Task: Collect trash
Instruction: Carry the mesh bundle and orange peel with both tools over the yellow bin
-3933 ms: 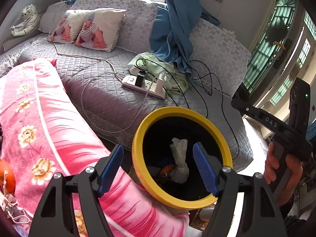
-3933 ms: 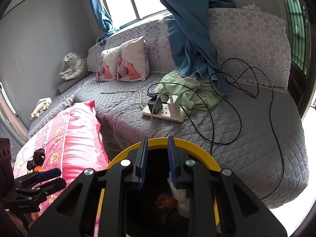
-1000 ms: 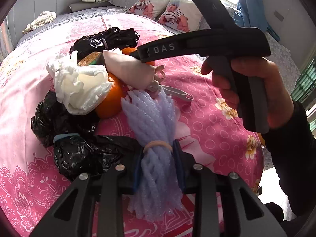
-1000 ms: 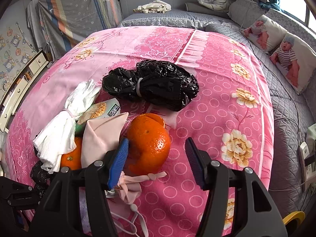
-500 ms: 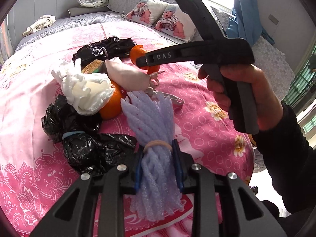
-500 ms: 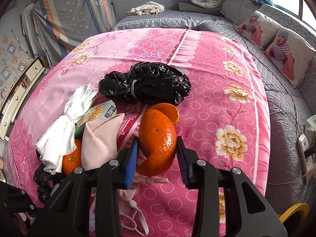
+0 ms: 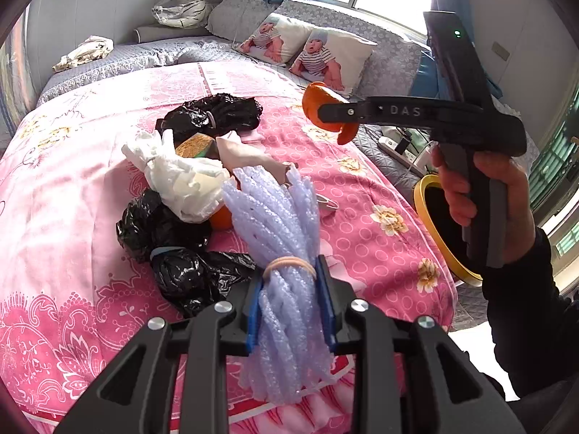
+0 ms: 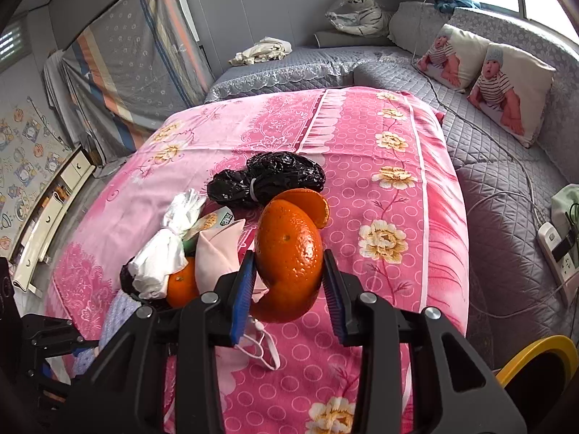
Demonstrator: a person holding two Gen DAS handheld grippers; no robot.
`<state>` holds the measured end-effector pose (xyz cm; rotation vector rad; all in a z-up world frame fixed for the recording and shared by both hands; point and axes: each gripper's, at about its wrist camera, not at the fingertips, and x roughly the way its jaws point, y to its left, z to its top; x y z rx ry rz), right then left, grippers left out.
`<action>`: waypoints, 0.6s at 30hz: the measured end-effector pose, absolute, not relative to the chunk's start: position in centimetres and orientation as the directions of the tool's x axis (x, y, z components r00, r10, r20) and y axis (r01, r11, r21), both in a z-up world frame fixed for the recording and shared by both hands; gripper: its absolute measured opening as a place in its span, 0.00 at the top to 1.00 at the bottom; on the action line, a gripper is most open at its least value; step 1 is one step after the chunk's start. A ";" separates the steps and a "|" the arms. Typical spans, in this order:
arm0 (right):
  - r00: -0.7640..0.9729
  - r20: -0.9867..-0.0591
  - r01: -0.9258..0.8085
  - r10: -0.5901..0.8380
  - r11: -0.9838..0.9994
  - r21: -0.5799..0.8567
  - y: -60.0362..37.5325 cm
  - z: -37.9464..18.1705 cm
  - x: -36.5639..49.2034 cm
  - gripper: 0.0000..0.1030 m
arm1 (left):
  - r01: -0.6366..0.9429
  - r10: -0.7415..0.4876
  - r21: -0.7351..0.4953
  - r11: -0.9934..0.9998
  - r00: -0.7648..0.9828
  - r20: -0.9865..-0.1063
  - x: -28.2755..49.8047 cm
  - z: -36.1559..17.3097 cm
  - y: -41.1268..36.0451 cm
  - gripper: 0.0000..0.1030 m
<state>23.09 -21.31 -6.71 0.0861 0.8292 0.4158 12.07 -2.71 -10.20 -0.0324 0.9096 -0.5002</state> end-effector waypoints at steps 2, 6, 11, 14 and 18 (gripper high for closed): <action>0.600 -0.690 -0.328 0.405 0.911 0.251 -21.8 -6.3 22.3 0.67 | 0.407 -0.430 -0.232 0.883 0.509 -0.745 12.0 -9.8 -2.8 0.76; 0.601 -0.681 -0.323 0.418 0.906 0.272 -22.9 -5.6 20.8 0.67 | 0.424 -0.435 -0.224 0.877 0.508 -0.743 12.1 -9.3 -3.5 0.76; 0.621 -0.671 -0.306 0.405 0.913 0.268 -24.5 -5.1 19.2 0.67 | 0.457 -0.447 -0.212 0.864 0.501 -0.741 12.3 -8.7 -5.1 0.76; 0.634 -0.664 -0.288 0.396 0.918 0.273 -25.7 -5.0 18.5 0.67 | 0.474 -0.454 -0.207 0.856 0.496 -0.741 12.5 -8.3 -6.1 0.76; 0.646 -0.659 -0.260 0.386 0.923 0.285 -27.4 -5.0 18.2 0.67 | 0.495 -0.463 -0.206 0.844 0.480 -0.745 13.0 -8.3 -7.5 0.76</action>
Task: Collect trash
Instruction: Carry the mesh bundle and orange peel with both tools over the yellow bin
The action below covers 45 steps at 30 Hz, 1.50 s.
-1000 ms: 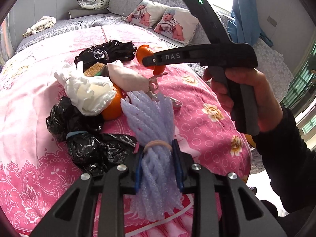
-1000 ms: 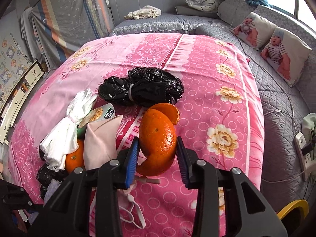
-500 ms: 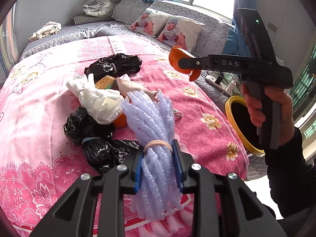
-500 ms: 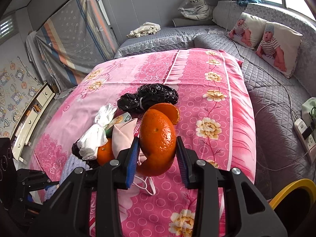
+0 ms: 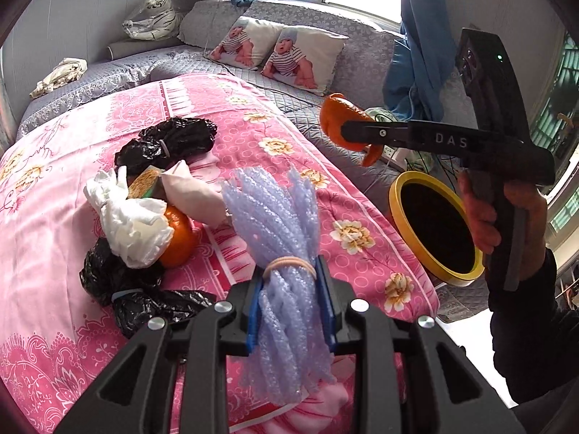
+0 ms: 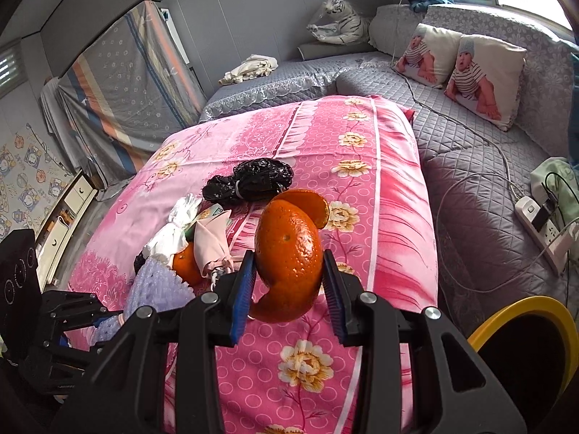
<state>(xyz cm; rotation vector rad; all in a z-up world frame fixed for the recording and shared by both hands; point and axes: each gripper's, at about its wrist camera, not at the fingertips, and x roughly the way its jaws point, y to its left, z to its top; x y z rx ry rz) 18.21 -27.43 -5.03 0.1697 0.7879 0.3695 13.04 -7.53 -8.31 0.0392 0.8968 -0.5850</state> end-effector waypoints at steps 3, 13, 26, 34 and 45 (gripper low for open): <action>0.653 -0.657 -0.239 0.376 0.926 0.293 -28.7 -5.3 18.1 0.67 | 0.507 -0.469 -0.210 0.836 0.461 -0.753 13.6 -8.6 -8.5 0.76; 0.682 -0.654 -0.138 0.327 0.936 0.324 -33.9 -6.3 17.4 0.67 | 0.557 -0.480 -0.210 0.804 0.397 -0.782 15.6 -9.8 -12.8 0.76; 0.739 -0.650 0.083 0.177 0.933 0.349 -43.1 -7.3 13.0 0.67 | 0.673 -0.512 -0.177 0.718 0.338 -0.790 15.3 -9.3 -20.4 0.76; 0.757 -0.648 0.195 0.086 0.916 0.350 -47.6 -7.4 9.9 0.67 | 0.737 -0.541 -0.183 0.650 0.281 -0.793 14.9 -9.6 -25.5 0.76; 0.743 -0.669 0.307 -0.004 0.890 0.337 -51.1 -8.4 7.3 0.67 | 0.785 -0.559 -0.202 0.586 0.211 -0.802 13.9 -10.5 -30.6 0.76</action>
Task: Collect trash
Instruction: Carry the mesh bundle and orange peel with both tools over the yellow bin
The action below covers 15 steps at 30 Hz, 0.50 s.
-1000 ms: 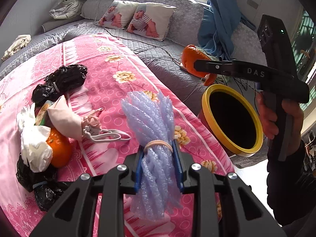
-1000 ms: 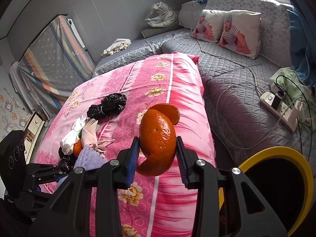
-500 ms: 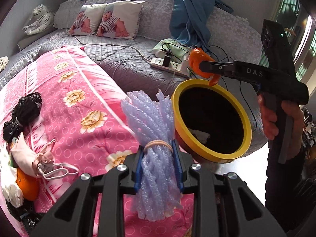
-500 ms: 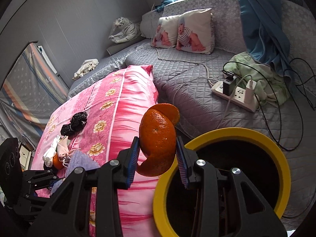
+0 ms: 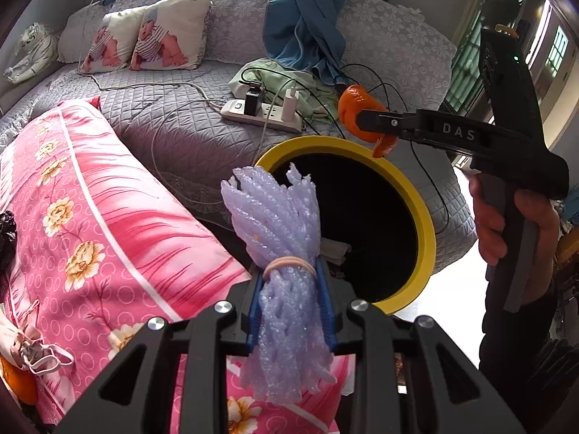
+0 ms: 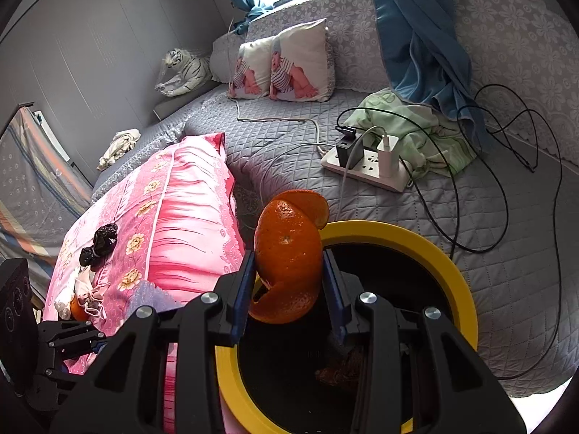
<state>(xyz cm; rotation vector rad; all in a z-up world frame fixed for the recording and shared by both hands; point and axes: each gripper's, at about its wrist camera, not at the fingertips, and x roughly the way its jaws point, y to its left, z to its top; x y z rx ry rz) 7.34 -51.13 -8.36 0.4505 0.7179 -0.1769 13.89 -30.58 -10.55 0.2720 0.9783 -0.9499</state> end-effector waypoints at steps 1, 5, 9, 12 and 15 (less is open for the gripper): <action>0.743 -0.670 0.316 -0.008 0.886 0.340 -51.3 -8.4 7.2 0.67 | 0.788 -0.561 -0.204 0.581 0.206 -0.802 13.8 -10.6 -31.0 0.76; 0.739 -0.673 0.347 -0.031 0.873 0.341 -52.4 -8.6 6.6 0.67 | 0.801 -0.560 -0.195 0.565 0.200 -0.804 13.5 -10.8 -32.5 0.76; 0.736 -0.675 0.372 -0.047 0.861 0.346 -53.4 -8.8 6.0 0.66 | 0.812 -0.554 -0.189 0.553 0.188 -0.811 13.3 -11.1 -34.0 0.76; 0.732 -0.679 0.391 -0.059 0.853 0.347 -54.0 -9.1 5.7 0.66 | 0.818 -0.545 -0.184 0.545 0.179 -0.819 13.1 -11.4 -35.0 0.76; 0.728 -0.682 0.406 -0.068 0.844 0.350 -54.6 -9.4 5.3 0.66 | 0.825 -0.539 -0.180 0.536 0.170 -0.825 12.8 -11.8 -36.0 0.76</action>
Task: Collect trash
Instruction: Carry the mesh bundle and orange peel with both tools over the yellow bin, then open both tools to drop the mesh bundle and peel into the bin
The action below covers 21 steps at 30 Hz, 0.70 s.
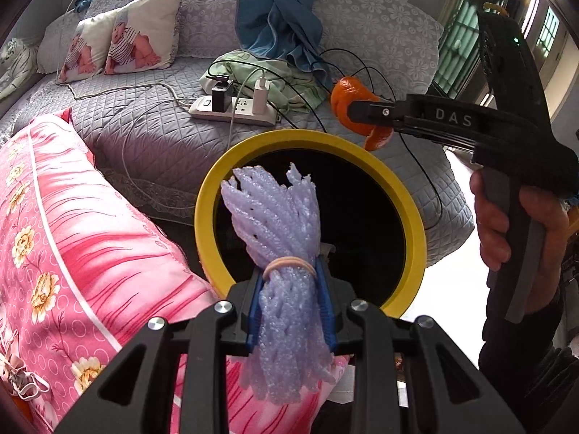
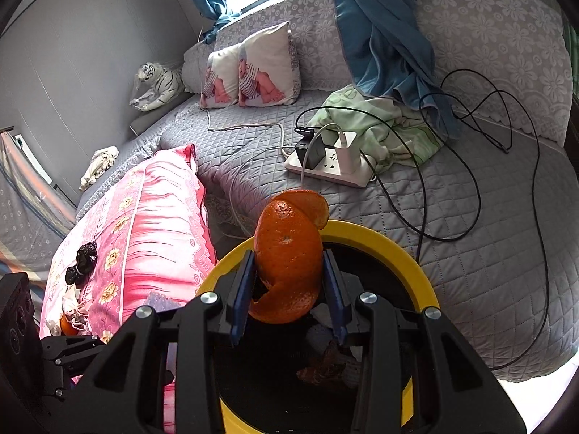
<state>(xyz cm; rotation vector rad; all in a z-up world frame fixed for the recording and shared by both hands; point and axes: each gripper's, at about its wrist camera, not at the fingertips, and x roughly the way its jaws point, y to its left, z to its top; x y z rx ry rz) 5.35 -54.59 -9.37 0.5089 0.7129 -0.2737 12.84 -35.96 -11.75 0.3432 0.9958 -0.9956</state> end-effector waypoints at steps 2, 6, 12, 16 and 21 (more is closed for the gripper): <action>0.725 -0.685 0.414 -0.071 0.840 0.352 -54.9 -9.6 5.2 0.66 | 0.829 -0.536 -0.180 0.530 0.162 -0.828 12.7 -12.0 -36.6 0.76; 0.720 -0.691 0.426 -0.073 0.832 0.356 -55.3 -10.0 4.9 0.66 | 0.832 -0.529 -0.181 0.525 0.153 -0.835 12.7 -12.6 -37.5 0.76; 0.716 -0.694 0.435 -0.076 0.825 0.360 -55.8 -10.5 4.7 0.66 | 0.830 -0.520 -0.189 0.524 0.136 -0.843 12.6 -13.3 -38.2 0.76; 0.712 -0.698 0.441 -0.076 0.822 0.360 -56.0 -10.9 4.6 0.66 | 0.828 -0.523 -0.200 0.524 0.127 -0.843 12.8 -13.6 -38.4 0.75; 0.708 -0.701 0.450 -0.083 0.818 0.357 -56.2 -11.1 4.6 0.63 | 0.829 -0.535 -0.203 0.520 0.131 -0.835 12.6 -13.5 -38.3 0.75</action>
